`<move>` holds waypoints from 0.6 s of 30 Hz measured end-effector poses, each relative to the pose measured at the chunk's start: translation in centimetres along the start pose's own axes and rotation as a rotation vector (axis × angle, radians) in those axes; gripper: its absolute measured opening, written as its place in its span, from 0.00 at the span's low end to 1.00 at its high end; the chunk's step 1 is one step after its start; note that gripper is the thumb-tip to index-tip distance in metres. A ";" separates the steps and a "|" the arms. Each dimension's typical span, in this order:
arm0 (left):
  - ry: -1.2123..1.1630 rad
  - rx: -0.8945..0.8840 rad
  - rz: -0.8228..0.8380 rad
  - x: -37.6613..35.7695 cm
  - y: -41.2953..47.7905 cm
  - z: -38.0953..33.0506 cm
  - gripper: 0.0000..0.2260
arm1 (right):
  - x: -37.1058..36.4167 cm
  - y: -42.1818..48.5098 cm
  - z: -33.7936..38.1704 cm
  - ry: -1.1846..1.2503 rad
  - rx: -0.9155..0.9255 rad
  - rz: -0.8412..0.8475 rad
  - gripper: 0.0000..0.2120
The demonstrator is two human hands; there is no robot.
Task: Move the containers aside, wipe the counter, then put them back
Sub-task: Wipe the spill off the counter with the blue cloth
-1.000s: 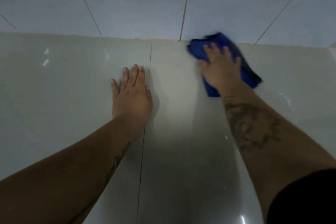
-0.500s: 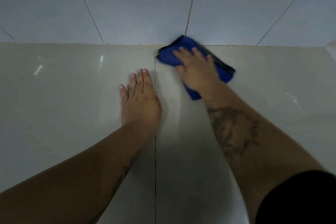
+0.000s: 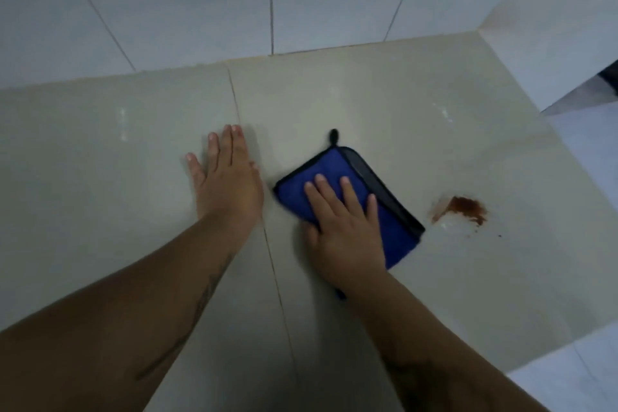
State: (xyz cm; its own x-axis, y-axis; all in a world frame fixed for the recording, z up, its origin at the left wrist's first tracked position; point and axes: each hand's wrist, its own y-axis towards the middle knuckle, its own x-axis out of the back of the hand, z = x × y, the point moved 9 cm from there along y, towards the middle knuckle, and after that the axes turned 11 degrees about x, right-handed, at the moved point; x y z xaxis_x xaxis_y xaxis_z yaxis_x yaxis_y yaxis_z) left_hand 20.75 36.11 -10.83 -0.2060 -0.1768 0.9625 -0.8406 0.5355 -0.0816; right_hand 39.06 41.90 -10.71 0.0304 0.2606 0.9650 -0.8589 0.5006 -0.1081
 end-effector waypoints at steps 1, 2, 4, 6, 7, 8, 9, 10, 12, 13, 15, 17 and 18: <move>0.011 -0.001 0.013 -0.2 -1.2 0.0 0.26 | -0.1 0.7 0.2 0.016 0.014 0.006 0.28; 0.034 -0.005 0.027 -0.5 -2.3 -0.2 0.27 | 0.2 1.7 -0.2 0.025 0.034 0.002 0.28; 0.097 -0.017 0.044 -0.9 -3.7 -0.9 0.29 | 1.1 4.2 -1.7 0.028 0.106 -0.011 0.27; 0.139 -0.024 0.040 -1.1 -4.1 -1.8 0.29 | 2.0 7.2 -4.6 0.014 0.161 0.013 0.27; 0.162 -0.021 0.034 -1.3 -4.2 -2.3 0.30 | 2.5 9.0 -6.6 0.002 0.169 0.030 0.27; 0.188 -0.011 0.028 -1.4 -4.3 -2.7 0.31 | 3.2 10.9 -9.0 -0.007 0.162 0.043 0.28; 0.212 0.006 0.023 -1.7 -4.5 -3.0 0.32 | 4.0 12.9 -11.7 -0.013 0.146 0.053 0.28; 0.230 0.030 0.019 -1.8 -4.6 -3.2 0.34 | 4.9 14.6 -14.6 -0.015 0.129 0.063 0.28; 0.250 0.066 0.016 -2.3 -5.0 -4.1 0.36 | 6.7 16.8 -20.9 -0.025 0.091 0.078 0.29; 0.253 0.076 0.020 -2.5 -5.3 -4.8 0.37 | 7.4 16.9 -24.3 -0.027 0.062 0.086 0.29; 0.246 0.096 0.020 -2.8 -5.8 -6.0 0.38 | 8.6 14.8 -30.3 0.009 0.000 0.092 0.27; 0.244 0.114 0.018 -3.2 -6.4 -7.3 0.38 | 9.5 10.4 -33.5 0.041 -0.052 0.053 0.26; 0.241 0.113 0.023 -3.4 -6.9 -8.0 0.38 | 9.5 7.5 -33.7 0.041 -0.078 0.029 0.26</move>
State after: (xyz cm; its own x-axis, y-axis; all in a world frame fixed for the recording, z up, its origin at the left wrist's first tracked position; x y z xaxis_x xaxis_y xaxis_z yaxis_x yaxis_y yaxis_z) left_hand 31.25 39.70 -11.50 -0.1122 0.0433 0.9927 -0.8904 0.4392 -0.1198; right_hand 50.16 75.96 -10.36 0.0287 0.3083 0.9509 -0.8175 0.5546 -0.1552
